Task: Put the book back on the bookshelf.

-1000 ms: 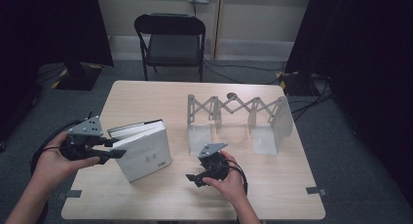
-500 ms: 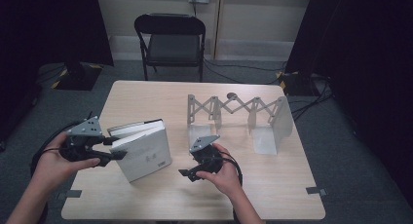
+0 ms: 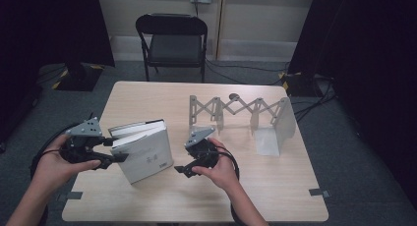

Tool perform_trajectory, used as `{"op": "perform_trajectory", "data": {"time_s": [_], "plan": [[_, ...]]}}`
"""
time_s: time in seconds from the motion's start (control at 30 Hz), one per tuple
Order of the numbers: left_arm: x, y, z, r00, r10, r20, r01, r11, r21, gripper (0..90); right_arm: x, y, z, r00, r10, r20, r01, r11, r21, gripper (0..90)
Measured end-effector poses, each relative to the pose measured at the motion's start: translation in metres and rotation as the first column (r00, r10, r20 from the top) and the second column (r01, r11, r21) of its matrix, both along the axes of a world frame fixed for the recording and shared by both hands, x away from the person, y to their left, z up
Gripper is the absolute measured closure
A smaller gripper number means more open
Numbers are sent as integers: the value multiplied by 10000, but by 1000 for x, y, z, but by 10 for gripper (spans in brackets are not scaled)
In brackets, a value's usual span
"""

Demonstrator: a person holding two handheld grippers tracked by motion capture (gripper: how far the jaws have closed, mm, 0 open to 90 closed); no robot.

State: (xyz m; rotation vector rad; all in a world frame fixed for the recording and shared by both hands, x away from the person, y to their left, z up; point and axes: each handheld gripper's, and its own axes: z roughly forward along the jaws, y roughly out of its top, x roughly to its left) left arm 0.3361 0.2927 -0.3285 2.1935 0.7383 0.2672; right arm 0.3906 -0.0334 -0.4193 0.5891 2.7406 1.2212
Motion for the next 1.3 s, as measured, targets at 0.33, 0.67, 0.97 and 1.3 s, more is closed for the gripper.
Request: {"op": "perform_trajectory", "data": {"time_s": [0.33, 0.67, 0.97, 1.3], "plan": [[0, 0, -1, 10000, 33, 73, -34, 10000, 92, 345, 8, 8, 8, 9998, 185, -10, -185, 9998, 53, 197], [-1, 0, -3, 9999, 29, 138, -30, 10000, 55, 323, 15, 21, 20, 9983, 573, 140, -575, 9982, 171, 199], [-1, 1, -5, 9999, 97, 91, -98, 9999, 84, 318, 22, 37, 29, 9962, 812, 327, -821, 9962, 277, 217], [-2, 3, -11, 9999, 134, 43, -134, 9998, 166, 316, 28, 48, 31, 9948, 947, 376, -956, 9951, 243, 227]]}}
